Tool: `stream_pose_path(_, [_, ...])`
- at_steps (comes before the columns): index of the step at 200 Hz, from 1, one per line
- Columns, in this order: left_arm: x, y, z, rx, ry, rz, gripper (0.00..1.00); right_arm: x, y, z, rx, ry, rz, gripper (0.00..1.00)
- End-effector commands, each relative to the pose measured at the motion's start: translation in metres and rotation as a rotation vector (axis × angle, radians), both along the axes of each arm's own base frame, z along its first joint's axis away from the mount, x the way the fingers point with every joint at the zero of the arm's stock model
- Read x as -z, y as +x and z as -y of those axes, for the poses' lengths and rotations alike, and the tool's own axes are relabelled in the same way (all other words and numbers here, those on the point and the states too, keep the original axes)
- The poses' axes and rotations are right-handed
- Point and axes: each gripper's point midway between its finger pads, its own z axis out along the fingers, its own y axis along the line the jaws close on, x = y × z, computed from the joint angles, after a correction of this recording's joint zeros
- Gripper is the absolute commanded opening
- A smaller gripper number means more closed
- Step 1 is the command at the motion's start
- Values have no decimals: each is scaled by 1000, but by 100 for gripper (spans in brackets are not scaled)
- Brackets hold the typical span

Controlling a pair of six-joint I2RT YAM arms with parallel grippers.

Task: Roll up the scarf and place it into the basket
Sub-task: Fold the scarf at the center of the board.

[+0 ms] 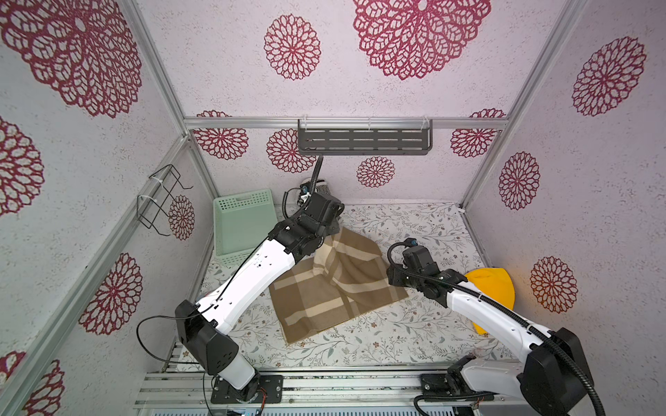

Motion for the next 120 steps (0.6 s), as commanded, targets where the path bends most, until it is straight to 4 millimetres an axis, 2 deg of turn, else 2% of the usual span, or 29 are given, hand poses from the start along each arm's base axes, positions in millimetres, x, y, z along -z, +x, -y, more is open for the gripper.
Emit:
stream_pose_path(1, [-46, -16, 2, 32, -48, 79, 0, -4, 6, 10, 40, -59, -4, 64])
stream_pose_path(19, [-58, -27, 3, 33, -74, 95, 0, -9, 18, 6, 29, -86, 6, 64])
stream_pose_path(40, [-57, -36, 6, 45, -108, 84, 0, -11, 38, -2, 15, -96, 23, 64])
stream_pose_path(60, [-59, -44, 10, 60, -134, 80, 0, -3, 58, -13, -6, -78, 22, 64])
stream_pose_path(100, [-77, -62, 19, 86, -175, 106, 0, 13, 93, -29, -43, -40, 2, 64])
stream_pose_path(120, [-76, -70, 19, 83, -191, 98, 0, 19, 108, -39, -67, -28, -6, 64])
